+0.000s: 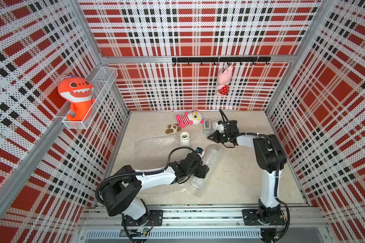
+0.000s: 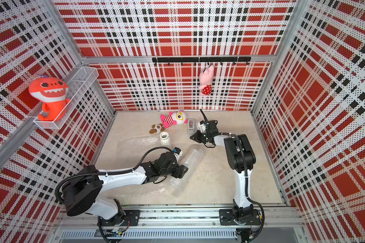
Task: Wrap vases in bubble wrap
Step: Tear off the tape using the Tape Cutter.
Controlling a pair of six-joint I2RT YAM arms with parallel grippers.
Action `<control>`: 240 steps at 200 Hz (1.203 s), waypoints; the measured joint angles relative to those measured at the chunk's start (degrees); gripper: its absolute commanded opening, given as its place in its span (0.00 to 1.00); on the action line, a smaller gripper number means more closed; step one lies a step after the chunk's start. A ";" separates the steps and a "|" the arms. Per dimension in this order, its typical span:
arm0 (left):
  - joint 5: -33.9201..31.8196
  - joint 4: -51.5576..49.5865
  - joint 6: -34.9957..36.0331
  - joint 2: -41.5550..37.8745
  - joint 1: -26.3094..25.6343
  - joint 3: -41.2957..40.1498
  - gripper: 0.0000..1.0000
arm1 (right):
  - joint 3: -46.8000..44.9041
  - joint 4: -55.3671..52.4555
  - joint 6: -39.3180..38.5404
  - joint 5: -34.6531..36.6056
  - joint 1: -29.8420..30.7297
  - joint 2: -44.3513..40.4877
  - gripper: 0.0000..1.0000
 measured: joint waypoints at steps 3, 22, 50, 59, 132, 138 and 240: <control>0.00 0.00 0.00 0.00 0.00 0.00 0.74 | 0.00 0.04 -0.04 0.09 0.04 0.00 0.00; 0.00 0.00 0.00 0.00 0.00 0.00 0.74 | 0.17 -0.46 -0.72 0.90 0.20 0.26 0.00; 0.02 0.04 0.00 0.02 0.00 0.00 0.73 | 0.26 -1.03 -2.12 3.65 0.33 1.57 0.00; 0.02 0.04 -0.02 0.00 0.00 -0.02 0.73 | 0.26 -1.09 -2.67 5.07 0.37 1.84 0.00; 0.07 0.35 -0.02 0.04 0.00 -0.11 0.73 | 0.11 -0.94 -4.37 13.09 0.63 2.51 0.00; 0.09 0.37 -0.02 0.07 0.00 -0.11 0.73 | 0.11 -0.90 -4.39 13.33 0.66 2.51 0.00; 0.24 0.70 0.00 0.09 0.02 -0.22 0.72 | -0.85 -1.25 -9.46 22.60 1.18 0.90 0.00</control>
